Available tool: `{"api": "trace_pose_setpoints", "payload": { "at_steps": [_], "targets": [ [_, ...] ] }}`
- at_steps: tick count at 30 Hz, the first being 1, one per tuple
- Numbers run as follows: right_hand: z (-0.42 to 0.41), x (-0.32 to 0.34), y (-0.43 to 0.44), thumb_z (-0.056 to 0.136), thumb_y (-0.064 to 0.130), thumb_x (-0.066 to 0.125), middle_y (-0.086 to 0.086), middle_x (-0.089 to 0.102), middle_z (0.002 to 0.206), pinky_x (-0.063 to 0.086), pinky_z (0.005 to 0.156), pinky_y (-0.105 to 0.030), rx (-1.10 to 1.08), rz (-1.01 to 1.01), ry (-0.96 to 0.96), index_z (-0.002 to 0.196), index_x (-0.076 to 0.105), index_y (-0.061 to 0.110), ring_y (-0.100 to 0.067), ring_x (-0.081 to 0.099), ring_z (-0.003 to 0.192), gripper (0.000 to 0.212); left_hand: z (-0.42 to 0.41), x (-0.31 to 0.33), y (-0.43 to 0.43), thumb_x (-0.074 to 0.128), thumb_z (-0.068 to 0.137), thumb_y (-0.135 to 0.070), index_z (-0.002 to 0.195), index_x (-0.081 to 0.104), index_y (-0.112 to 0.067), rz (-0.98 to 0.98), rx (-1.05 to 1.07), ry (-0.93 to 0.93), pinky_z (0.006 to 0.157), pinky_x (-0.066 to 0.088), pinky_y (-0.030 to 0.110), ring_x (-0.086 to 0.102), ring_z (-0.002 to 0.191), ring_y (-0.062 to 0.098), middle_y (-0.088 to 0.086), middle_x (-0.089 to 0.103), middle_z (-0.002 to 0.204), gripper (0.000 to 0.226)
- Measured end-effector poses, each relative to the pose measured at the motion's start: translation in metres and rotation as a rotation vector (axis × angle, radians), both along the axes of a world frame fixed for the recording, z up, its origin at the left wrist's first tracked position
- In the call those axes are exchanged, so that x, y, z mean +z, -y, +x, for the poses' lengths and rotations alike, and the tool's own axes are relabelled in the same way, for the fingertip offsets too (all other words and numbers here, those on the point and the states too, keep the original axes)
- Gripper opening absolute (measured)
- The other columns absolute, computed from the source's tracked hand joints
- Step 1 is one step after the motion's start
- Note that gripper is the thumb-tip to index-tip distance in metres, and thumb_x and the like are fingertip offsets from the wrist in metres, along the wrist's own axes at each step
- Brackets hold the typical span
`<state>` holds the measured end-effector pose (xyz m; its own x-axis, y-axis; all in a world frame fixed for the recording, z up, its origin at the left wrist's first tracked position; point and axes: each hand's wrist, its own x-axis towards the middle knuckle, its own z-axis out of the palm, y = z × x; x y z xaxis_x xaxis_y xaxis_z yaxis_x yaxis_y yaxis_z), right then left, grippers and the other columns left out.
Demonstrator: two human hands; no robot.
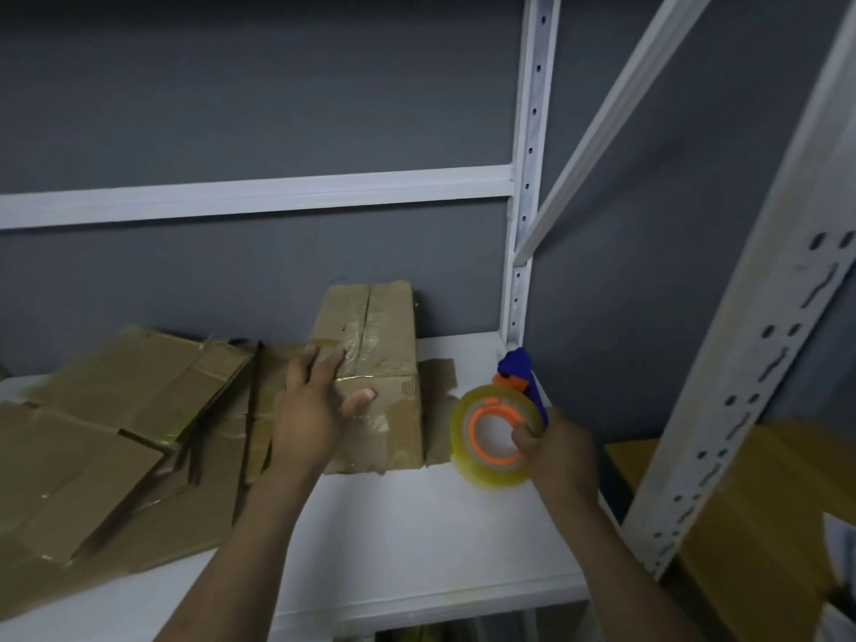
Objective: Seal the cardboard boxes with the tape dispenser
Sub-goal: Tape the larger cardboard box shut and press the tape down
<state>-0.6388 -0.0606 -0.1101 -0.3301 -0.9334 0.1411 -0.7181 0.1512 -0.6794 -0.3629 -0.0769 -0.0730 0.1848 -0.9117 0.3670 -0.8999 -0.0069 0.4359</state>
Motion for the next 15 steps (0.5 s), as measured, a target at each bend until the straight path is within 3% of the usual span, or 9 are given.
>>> {"api": "trace_pose_setpoints", "payload": {
  "at_steps": [4, 7, 9, 11, 12, 15],
  "targets": [
    [0.016, 0.05, -0.018, 0.089, 0.034, 0.063, 0.008, 0.055, 0.076, 0.033, 0.048, -0.005, 0.072, -0.267, 0.155, 0.096, 0.053, 0.017, 0.002, 0.051, 0.062, 0.021, -0.007, 0.006, -0.005, 0.051, 0.089, -0.061, 0.145, 0.04, -0.026, 0.029, -0.033, 0.003, 0.107, 0.035, 0.046, 0.03, 0.139, 0.031, 0.008, 0.025, 0.156, 0.067],
    [0.034, 0.081, -0.024, 0.088, 0.033, 0.065, 0.021, 0.049, 0.075, 0.038, 0.053, 0.001, 0.118, -0.406, 0.253, 0.097, 0.048, 0.024, 0.006, 0.051, 0.062, 0.022, -0.013, 0.022, -0.017, 0.033, 0.089, -0.069, 0.141, 0.048, -0.02, -0.145, -0.053, 0.035, 0.111, 0.027, 0.049, 0.028, 0.139, 0.032, 0.012, 0.036, 0.152, 0.073],
    [0.048, 0.096, -0.021, 0.087, 0.032, 0.066, 0.018, 0.052, 0.074, 0.039, 0.053, 0.0, 0.136, -0.457, 0.296, 0.094, 0.05, 0.023, 0.004, 0.054, 0.061, 0.02, -0.028, 0.047, -0.037, 0.037, 0.088, -0.071, 0.143, 0.046, -0.027, -0.206, -0.135, -0.231, 0.109, 0.036, 0.039, 0.038, 0.134, 0.019, 0.0, 0.041, 0.149, 0.071],
    [0.061, 0.107, -0.016, 0.086, 0.031, 0.068, 0.012, 0.055, 0.072, 0.041, 0.049, -0.006, 0.15, -0.504, 0.308, 0.09, 0.05, 0.021, 0.0, 0.055, 0.061, 0.021, -0.043, 0.069, -0.052, 0.05, 0.08, -0.061, 0.137, 0.046, -0.039, -0.123, -0.31, -0.561, 0.09, 0.049, 0.017, 0.055, 0.109, -0.008, -0.027, 0.057, 0.127, 0.061],
    [0.066, 0.111, -0.013, 0.084, 0.03, 0.07, 0.009, 0.056, 0.073, 0.042, 0.05, -0.01, 0.171, -0.515, 0.32, 0.089, 0.049, 0.022, -0.002, 0.056, 0.062, 0.023, -0.045, 0.073, -0.055, 0.059, 0.081, -0.052, 0.133, 0.047, -0.042, -0.092, -0.377, -0.641, 0.082, 0.05, 0.012, 0.058, 0.099, -0.012, -0.033, 0.061, 0.114, 0.055],
    [0.073, 0.125, -0.007, 0.074, 0.032, 0.078, 0.004, 0.061, 0.091, 0.048, 0.058, -0.018, 0.419, -0.457, 0.495, 0.096, 0.043, 0.027, -0.005, 0.062, 0.073, 0.041, -0.034, 0.074, -0.057, 0.074, 0.08, -0.024, 0.132, 0.049, -0.033, -0.148, -0.465, -0.797, 0.084, 0.058, 0.033, 0.065, 0.1, 0.001, -0.019, 0.068, 0.108, 0.059]
  ]
}}
